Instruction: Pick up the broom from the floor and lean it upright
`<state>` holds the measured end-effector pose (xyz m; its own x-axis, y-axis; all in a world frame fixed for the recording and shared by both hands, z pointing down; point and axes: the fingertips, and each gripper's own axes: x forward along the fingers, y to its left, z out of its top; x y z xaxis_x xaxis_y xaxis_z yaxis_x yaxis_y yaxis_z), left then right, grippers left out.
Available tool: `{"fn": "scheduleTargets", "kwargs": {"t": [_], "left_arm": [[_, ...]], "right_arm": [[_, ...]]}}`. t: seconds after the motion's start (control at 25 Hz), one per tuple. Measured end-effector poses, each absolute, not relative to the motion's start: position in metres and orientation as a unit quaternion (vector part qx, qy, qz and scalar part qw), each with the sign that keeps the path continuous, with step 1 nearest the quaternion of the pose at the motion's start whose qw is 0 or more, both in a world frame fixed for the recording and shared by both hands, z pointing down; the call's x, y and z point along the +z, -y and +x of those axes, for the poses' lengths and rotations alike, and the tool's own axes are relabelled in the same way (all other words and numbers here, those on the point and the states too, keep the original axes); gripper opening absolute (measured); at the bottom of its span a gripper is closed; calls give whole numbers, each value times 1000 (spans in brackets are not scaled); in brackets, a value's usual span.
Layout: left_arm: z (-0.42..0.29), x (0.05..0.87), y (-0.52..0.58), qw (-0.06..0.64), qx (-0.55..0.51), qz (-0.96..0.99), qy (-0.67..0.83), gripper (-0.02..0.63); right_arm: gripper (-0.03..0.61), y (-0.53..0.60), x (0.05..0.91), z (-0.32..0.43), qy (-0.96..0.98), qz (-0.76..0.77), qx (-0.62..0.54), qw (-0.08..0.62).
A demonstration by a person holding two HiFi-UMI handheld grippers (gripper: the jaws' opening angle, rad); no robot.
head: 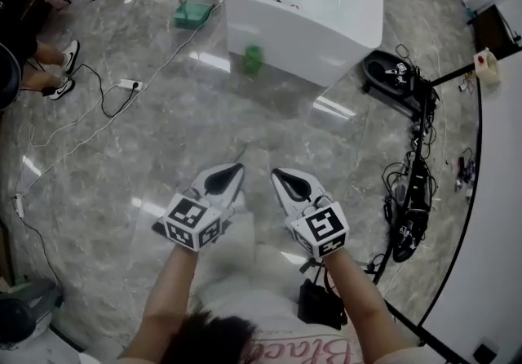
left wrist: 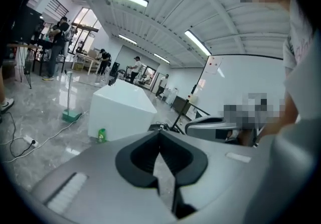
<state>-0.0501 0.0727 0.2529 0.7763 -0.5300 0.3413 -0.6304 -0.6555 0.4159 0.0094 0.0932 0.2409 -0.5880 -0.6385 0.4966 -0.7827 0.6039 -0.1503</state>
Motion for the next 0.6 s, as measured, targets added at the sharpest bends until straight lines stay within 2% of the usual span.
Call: {"fn": "scheduleTargets", "kwargs": {"t": [0.16,0.28,0.4,0.6], "left_arm": [[-41,304,-39,284,140,901,297,0],[-32,351,-24,305,178,897,266,0],[-35,413,-14,321,219,881,270,0],[-46,526,-9,342,289,841,302,2]], "right_arm": [[2,-62,290,7,865,398,195,236],[2,-47,327,7,863,394,212,233],[2,-38,385,12,853,396,243,236],[2,-36,488,28,818,410,290,280]]}}
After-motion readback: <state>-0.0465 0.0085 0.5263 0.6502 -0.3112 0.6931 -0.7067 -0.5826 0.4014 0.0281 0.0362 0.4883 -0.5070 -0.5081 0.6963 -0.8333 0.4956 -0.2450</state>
